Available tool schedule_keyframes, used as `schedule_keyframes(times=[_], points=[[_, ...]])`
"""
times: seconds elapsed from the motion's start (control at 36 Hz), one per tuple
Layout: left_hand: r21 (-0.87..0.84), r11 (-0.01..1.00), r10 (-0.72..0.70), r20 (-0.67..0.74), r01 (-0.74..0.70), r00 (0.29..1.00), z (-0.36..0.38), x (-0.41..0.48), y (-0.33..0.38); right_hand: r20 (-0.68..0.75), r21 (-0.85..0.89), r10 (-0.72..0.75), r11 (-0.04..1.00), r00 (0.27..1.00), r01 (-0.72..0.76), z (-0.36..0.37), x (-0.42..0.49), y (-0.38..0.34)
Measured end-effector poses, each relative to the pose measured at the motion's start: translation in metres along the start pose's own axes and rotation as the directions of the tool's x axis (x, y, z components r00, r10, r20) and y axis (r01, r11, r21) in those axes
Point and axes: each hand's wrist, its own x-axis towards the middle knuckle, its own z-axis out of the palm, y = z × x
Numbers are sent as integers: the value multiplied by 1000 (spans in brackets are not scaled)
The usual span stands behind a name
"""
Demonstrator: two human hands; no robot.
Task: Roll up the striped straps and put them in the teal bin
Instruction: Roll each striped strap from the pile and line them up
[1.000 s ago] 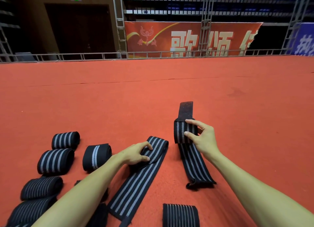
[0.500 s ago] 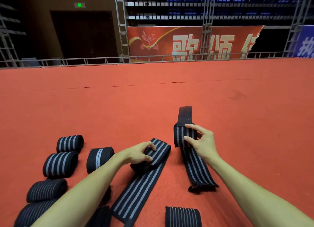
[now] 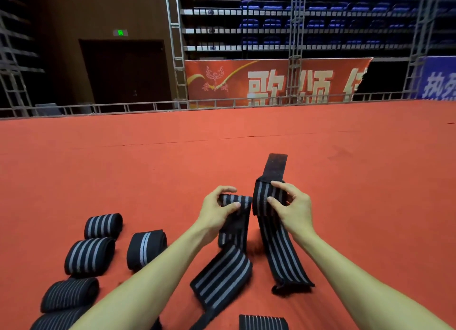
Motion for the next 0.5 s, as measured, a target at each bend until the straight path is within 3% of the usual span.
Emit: schedule_keyframes(times=[0.17, 0.5], points=[[-395, 919, -64, -152, -1, 986, 24, 7, 32, -84, 49, -4, 999, 996, 8, -3, 15, -24], [-639, 766, -79, -207, -73, 975, 49, 11, 68, -89, 135, -49, 989, 995, 61, -11, 27, -49]])
